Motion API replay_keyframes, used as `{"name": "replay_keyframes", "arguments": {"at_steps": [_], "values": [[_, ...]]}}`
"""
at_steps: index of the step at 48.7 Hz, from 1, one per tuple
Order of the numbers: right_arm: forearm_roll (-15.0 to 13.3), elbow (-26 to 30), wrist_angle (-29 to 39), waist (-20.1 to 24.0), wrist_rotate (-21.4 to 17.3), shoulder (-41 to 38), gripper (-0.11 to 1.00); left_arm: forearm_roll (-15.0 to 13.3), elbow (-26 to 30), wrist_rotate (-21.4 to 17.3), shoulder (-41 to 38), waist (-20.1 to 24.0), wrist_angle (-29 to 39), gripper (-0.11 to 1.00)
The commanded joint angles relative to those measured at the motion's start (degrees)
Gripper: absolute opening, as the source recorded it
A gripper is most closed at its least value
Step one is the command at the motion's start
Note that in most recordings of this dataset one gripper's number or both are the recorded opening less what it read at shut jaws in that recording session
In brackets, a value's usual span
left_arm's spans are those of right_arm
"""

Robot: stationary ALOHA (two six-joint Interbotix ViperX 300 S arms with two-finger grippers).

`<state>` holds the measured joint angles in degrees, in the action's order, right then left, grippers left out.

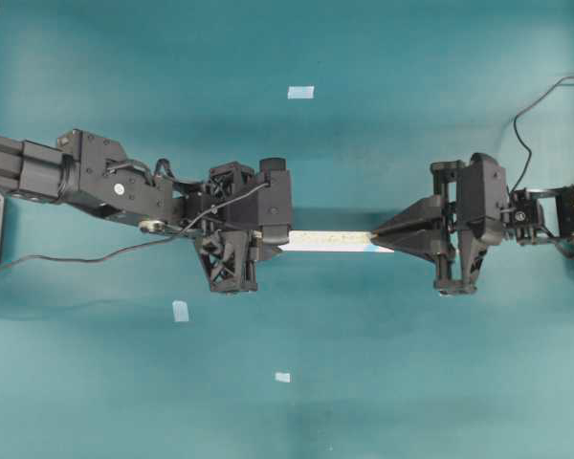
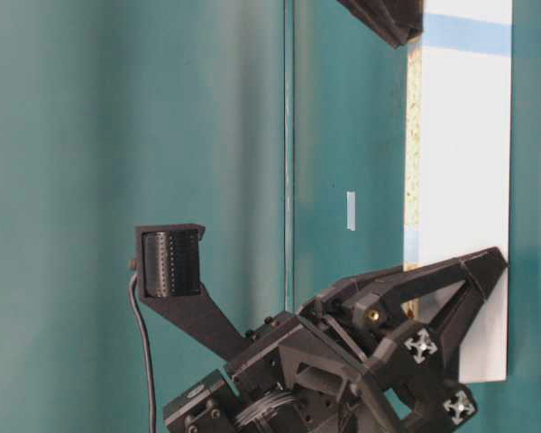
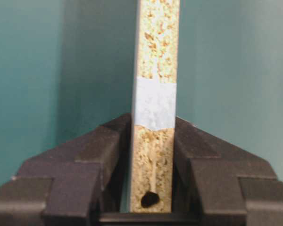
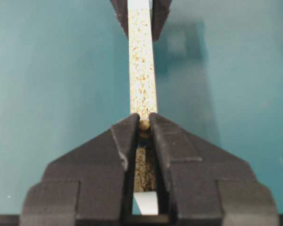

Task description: Move the wooden board into place and insert the rod into its hole.

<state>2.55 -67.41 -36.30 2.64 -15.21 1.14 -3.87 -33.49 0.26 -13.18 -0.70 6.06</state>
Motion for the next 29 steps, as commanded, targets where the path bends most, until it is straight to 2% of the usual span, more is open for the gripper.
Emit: {"name": "replay_keyframes", "arguments": {"at_steps": [1,18,20,29], "values": [[-0.35,-0.26,3.96,0.88,-0.18,-0.18,0.11,0.0,0.44,0.62,1.67,-0.18,0.18,0.24],[-0.88,1.23,5.45,0.88,0.0,0.88,0.12,0.0,0.44,0.62,1.58,-0.18,0.18,0.24],[-0.88,1.41,5.45,0.88,0.0,1.05,0.19,0.0,0.44,0.7,1.67,-0.09,0.18,0.24],[-0.88,2.99,6.42,0.88,0.35,3.6,0.66,0.0,0.44,0.7,1.67,-0.18,0.26,0.24]]}}
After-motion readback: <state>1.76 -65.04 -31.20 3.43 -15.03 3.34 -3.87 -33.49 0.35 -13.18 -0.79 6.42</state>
